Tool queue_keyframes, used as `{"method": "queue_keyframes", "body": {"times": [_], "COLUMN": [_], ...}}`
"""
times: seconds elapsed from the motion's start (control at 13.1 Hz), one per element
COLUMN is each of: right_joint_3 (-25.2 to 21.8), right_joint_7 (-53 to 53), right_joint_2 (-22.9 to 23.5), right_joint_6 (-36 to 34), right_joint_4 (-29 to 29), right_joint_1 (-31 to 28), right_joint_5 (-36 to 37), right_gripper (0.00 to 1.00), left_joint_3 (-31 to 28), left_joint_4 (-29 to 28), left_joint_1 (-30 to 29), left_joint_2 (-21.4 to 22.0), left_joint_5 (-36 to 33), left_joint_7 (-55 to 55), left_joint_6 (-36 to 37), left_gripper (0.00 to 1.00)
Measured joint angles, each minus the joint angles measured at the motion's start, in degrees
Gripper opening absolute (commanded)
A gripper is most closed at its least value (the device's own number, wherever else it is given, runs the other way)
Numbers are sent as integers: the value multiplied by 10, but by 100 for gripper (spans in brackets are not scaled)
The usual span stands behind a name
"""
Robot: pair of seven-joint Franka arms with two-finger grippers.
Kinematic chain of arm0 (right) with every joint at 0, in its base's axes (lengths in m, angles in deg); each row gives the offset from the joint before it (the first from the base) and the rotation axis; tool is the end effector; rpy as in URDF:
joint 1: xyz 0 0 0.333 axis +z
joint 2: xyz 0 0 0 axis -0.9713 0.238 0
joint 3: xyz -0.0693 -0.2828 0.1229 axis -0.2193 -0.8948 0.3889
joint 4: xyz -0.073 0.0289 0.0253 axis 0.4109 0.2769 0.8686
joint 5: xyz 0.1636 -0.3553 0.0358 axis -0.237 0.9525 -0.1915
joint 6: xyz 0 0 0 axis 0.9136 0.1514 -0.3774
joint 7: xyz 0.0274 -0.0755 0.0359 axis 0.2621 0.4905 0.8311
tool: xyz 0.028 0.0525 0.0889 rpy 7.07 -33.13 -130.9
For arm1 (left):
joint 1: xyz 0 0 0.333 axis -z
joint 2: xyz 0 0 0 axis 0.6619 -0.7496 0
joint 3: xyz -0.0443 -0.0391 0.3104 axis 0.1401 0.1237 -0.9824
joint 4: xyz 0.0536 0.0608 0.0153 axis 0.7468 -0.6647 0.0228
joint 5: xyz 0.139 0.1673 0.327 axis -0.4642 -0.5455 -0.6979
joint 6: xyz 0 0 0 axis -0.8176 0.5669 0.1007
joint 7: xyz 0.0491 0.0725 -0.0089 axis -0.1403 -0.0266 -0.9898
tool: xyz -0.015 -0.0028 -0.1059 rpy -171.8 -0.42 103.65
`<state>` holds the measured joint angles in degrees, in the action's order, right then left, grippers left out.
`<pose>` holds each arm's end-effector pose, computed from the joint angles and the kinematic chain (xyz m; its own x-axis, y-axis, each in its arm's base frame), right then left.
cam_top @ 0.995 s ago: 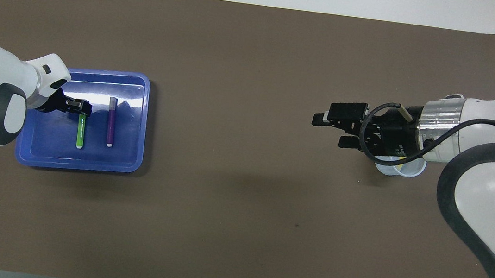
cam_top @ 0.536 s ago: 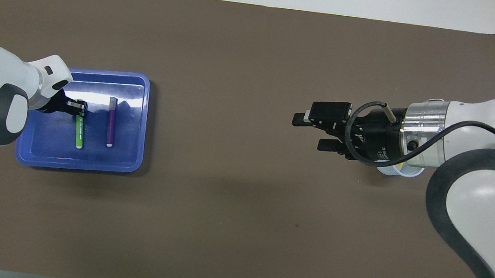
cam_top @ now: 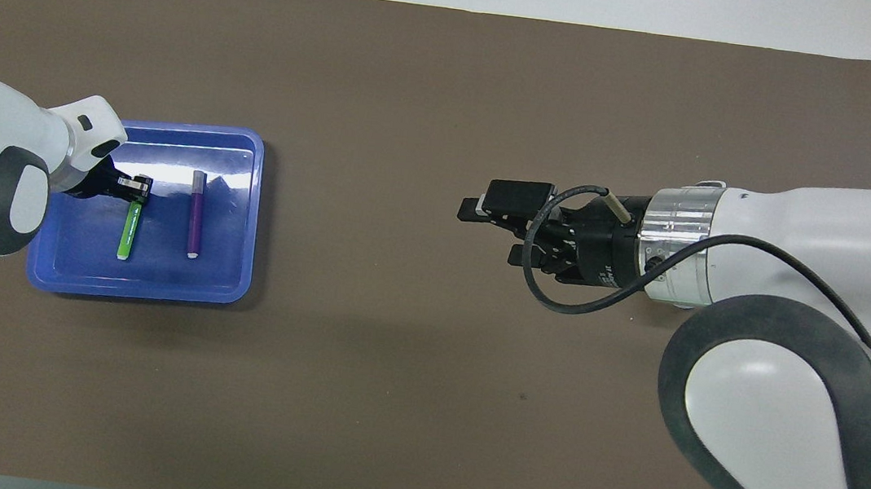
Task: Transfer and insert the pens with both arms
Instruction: 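Lift the green pen toward the right gripper with the left gripper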
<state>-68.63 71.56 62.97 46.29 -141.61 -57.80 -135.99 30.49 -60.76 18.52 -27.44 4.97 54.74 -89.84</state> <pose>0.5183 0.2292 0.5427 0.9428 -0.2781 -0.1836 -0.3223 -0.6201 -0.7153 0.5841 0.0025 0.3054 0.9846 -0.1696 -0.0427 -0.1671 -0.9843 0.0562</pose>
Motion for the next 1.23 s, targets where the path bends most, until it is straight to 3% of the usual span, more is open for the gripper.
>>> {"method": "queue_keyframes", "body": {"times": [0.23,0.46,0.77,1.0,1.23], "right_joint_3": [-2,-2,-1,0,0], "right_joint_7": [0,0,0,0,0], "right_joint_2": [0,0,0,0,0], "right_joint_6": [0,0,5,46,66], "right_joint_4": [0,-2,-2,-11,-18], "right_joint_1": [-1,-1,1,20,35], "right_joint_5": [0,0,0,0,0], "right_gripper": [100,100,100,100,100], "left_joint_3": [2,13,70,111,148], "left_joint_4": [57,122,195,203,203], "left_joint_1": [0,10,23,24,25], "left_joint_2": [-1,-1,0,9,16], "left_joint_5": [1,46,131,244,346], "left_joint_7": [-20,-122,-401,-643,-802], "left_joint_6": [89,184,291,298,279], "left_gripper": [0,0,0,0,0]}}
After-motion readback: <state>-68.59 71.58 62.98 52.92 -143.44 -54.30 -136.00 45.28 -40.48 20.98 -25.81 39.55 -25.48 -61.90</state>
